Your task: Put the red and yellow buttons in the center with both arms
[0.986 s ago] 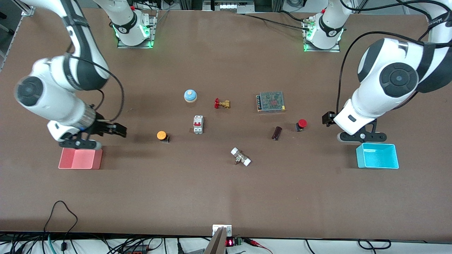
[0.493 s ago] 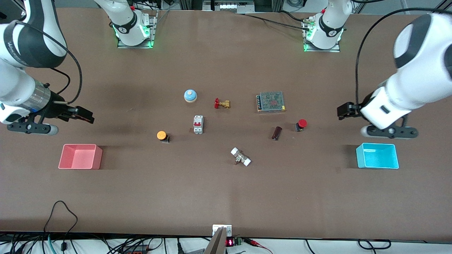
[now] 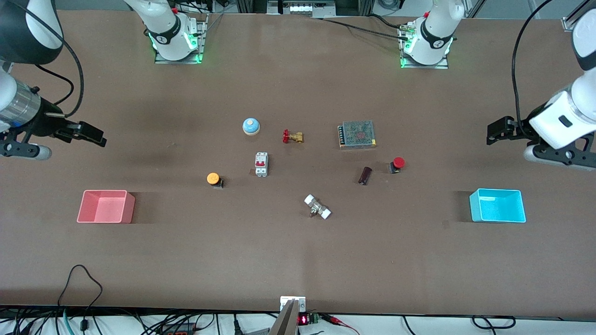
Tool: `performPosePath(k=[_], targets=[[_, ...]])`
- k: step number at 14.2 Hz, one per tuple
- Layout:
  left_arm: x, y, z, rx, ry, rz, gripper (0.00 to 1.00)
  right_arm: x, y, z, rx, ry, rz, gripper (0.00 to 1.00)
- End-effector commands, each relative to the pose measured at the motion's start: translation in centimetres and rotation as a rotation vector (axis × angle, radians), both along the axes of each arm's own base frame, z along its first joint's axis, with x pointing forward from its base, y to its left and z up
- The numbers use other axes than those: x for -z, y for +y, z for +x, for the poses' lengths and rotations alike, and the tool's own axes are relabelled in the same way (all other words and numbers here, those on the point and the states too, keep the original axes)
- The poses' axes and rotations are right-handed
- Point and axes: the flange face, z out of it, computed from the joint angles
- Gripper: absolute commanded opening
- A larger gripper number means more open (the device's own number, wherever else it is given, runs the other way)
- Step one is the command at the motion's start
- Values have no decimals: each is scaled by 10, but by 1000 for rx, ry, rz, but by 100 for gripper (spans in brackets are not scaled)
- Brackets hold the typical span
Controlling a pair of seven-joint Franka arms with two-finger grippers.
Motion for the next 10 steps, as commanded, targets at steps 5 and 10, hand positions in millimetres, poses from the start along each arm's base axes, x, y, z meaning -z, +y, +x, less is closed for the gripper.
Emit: performPosePath(k=[5,10], targets=[[1,15,-44,-46,-61,9,100,-4,-8,-7,2,21,-1,100],[-8,11,-45,-43,-70,10,100,-4,-8,-7,1,23,-1,100]])
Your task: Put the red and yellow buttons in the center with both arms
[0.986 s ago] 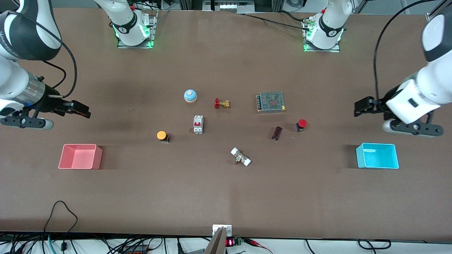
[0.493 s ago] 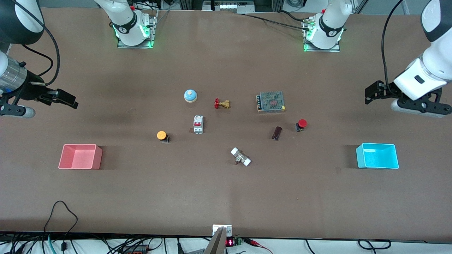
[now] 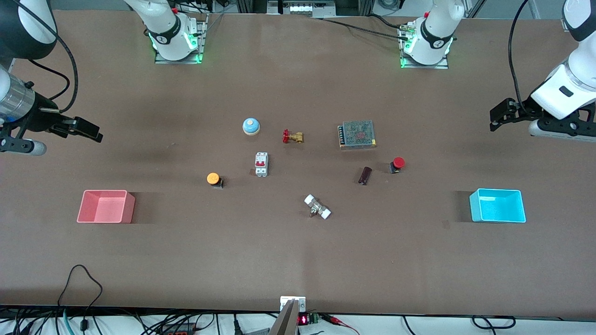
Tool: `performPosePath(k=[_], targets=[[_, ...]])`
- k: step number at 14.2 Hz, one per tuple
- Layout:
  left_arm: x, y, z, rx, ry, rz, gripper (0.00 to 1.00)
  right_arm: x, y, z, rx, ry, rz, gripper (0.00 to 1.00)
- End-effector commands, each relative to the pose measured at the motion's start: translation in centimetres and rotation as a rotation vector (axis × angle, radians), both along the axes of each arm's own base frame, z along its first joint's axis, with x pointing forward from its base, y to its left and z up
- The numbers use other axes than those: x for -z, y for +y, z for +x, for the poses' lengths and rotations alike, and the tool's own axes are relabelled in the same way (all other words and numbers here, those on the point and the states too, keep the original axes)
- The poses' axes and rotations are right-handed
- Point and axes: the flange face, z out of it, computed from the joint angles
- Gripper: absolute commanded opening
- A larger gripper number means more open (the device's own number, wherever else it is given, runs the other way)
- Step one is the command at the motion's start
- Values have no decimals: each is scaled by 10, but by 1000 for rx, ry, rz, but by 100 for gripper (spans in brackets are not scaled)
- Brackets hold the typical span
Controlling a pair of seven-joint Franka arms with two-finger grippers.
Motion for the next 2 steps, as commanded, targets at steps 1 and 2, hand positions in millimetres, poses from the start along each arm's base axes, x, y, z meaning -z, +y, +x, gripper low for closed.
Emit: performPosePath(k=[1,2], targets=[[-6,0,-4,-12,8,0,100,-4,-3,-4,-6,7,0,100],[-8,1,-3,-14,23,0,100,-4,-3,-4,-6,9,-1,100]])
